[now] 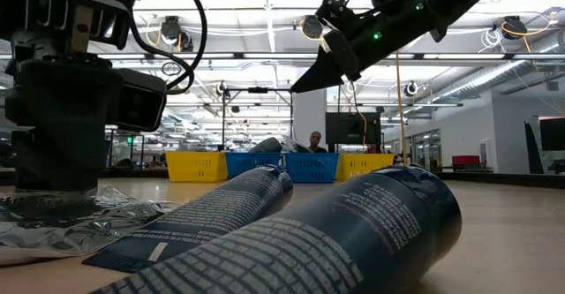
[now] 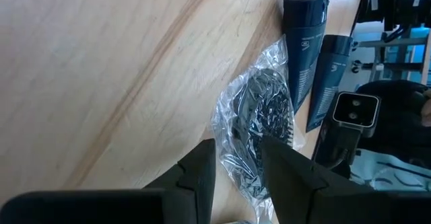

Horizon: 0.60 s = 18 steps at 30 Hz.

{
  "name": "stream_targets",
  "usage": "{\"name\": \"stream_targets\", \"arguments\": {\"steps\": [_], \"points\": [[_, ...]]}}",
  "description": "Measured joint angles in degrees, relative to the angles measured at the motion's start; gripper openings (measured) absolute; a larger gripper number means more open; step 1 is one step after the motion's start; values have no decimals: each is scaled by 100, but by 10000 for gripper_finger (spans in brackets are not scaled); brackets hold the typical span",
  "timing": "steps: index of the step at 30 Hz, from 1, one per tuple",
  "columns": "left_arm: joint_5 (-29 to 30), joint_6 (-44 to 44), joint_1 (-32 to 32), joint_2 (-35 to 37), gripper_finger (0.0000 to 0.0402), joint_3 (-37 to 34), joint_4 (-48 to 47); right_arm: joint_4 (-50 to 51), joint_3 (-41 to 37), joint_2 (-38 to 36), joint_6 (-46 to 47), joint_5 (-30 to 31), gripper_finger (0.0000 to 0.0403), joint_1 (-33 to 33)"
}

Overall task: Pick & Place Travel size toiletries
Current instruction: Put the black hairbrush into the right blue bin

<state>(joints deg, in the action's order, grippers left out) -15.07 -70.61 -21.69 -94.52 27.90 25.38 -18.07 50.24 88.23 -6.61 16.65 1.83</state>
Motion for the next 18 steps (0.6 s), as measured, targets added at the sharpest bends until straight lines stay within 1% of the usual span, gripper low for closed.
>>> {"name": "stream_targets", "arguments": {"steps": [13,15,18], "points": [[222,129,-24,-4,119,-9,-16,-4,0,0,-12,-1,105,0],[216,134,-24,-4,108,-9,-19,-4,0,0,-12,-1,105,0],[213,235,-24,-7,65,-11,-19,-4,0,0,-12,-1,105,0]]}}
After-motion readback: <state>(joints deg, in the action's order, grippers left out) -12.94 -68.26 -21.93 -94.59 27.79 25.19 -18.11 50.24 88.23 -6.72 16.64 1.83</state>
